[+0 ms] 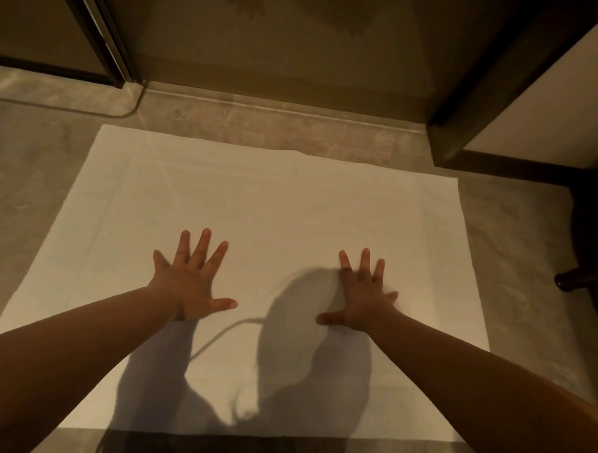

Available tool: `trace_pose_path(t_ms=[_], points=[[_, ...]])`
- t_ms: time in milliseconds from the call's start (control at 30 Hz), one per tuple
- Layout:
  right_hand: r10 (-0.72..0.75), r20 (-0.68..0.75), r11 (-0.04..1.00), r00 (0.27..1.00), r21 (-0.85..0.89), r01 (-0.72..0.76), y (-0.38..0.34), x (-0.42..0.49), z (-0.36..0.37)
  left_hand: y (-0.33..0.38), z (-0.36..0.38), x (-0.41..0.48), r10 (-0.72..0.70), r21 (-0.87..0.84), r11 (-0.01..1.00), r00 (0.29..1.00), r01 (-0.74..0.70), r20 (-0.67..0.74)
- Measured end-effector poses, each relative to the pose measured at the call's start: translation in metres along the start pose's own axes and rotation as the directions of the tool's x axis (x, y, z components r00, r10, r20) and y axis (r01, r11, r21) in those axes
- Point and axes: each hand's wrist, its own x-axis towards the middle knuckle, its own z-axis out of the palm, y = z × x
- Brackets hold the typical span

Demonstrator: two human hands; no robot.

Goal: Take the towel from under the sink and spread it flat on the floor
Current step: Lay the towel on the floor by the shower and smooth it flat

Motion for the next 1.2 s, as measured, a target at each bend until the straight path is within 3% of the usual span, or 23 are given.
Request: trace_pose_path(t_ms=[1200], points=[[-0.009,-0.002,1.0,1.0,-0.006,0.009,0.013,0.024,-0.01,-0.001,-0.012,0.029,0.015,0.033,0.999,1.0,-0.014,-0.015]])
